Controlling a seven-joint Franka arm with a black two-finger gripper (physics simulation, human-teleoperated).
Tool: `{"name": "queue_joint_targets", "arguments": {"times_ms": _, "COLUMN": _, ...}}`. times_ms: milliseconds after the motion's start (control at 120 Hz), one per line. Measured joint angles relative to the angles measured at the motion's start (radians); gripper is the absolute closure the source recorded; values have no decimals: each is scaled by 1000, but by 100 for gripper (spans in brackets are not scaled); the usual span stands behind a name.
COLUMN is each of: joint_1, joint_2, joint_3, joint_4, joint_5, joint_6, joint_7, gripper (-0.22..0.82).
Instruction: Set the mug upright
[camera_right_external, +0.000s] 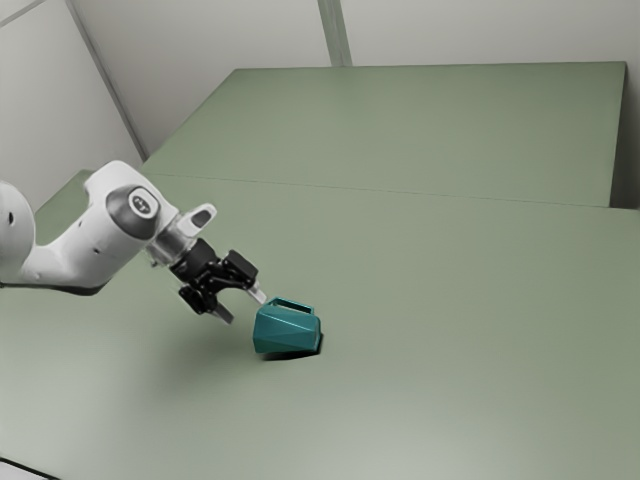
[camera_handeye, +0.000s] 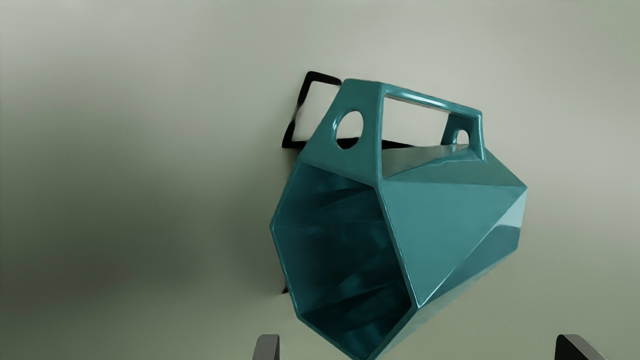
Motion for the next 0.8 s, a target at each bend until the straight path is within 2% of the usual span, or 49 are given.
{"name": "queue_joint_targets", "arguments": {"times_ms": 267, "joint_1": -18, "joint_2": 73, "joint_3": 0, "joint_4": 1, "joint_5": -160, "joint_6": 74, "joint_7": 152, "gripper": 0}}
{"name": "queue_joint_targets", "arguments": {"times_ms": 483, "joint_1": -55, "joint_2": 88, "joint_3": -1, "joint_4": -1, "joint_5": -249, "joint_6": 93, "joint_7": 243, "gripper": 0}}
{"name": "queue_joint_targets", "arguments": {"times_ms": 800, "joint_1": -54, "joint_2": 93, "joint_3": -1, "joint_4": -42, "joint_5": -347, "joint_6": 88, "joint_7": 330, "gripper": 0}}
